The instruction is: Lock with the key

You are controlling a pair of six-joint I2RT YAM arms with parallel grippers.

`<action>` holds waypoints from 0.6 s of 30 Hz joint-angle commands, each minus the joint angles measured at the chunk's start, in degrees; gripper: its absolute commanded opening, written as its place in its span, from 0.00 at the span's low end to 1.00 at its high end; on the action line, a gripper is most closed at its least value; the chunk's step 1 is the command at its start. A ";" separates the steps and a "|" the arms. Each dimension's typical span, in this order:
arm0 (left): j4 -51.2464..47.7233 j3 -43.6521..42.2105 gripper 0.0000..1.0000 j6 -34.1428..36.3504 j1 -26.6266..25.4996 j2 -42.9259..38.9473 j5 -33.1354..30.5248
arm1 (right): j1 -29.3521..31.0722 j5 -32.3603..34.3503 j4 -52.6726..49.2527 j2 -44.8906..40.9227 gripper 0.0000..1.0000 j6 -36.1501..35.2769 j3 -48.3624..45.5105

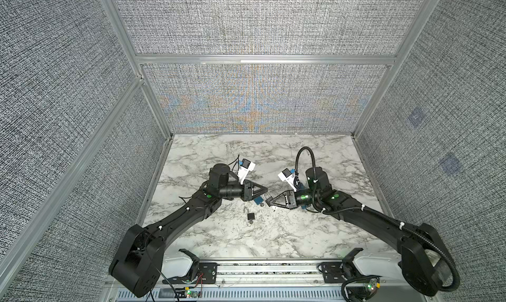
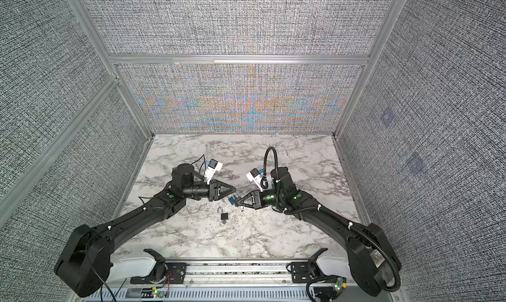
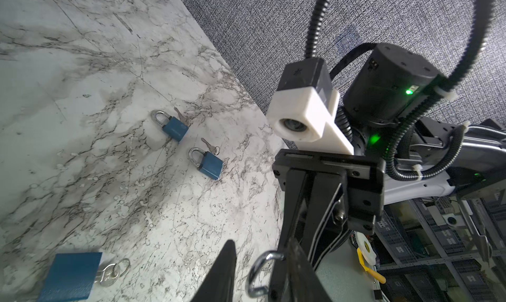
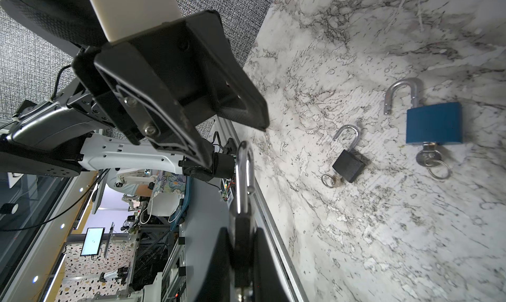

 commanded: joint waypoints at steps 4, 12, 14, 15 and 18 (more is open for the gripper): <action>2.71 -1.17 0.30 -0.92 0.06 0.21 2.09 | -0.02 -1.67 2.71 0.15 0.00 0.65 0.19; 3.78 -2.02 0.24 -1.37 0.04 0.03 2.46 | 0.03 -1.71 3.04 0.15 0.00 1.09 0.61; 3.79 -2.16 0.18 -1.41 0.06 0.00 2.46 | 0.01 -1.72 3.06 0.27 0.00 1.17 0.70; 3.74 -2.11 0.16 -1.37 0.08 0.08 2.47 | 0.01 -1.68 3.15 0.31 0.00 1.24 0.75; 3.74 -2.15 0.08 -1.41 0.08 0.18 2.57 | 0.02 -1.70 3.19 0.24 0.00 1.41 1.03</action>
